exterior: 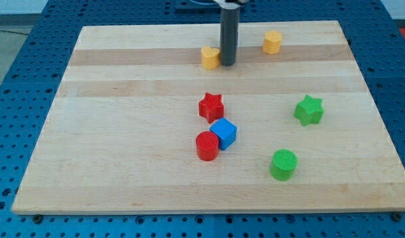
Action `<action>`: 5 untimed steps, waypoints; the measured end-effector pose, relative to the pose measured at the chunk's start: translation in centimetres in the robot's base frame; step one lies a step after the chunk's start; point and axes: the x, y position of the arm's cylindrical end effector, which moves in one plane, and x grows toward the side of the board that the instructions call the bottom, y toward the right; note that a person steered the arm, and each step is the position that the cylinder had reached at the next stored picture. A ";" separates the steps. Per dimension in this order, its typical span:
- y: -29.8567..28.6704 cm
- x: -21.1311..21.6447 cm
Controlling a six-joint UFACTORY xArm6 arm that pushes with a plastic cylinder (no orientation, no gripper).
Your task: Separate the yellow heart from the triangle
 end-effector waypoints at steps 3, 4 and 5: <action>-3.9 0.3; -5.3 0.6; -6.3 2.9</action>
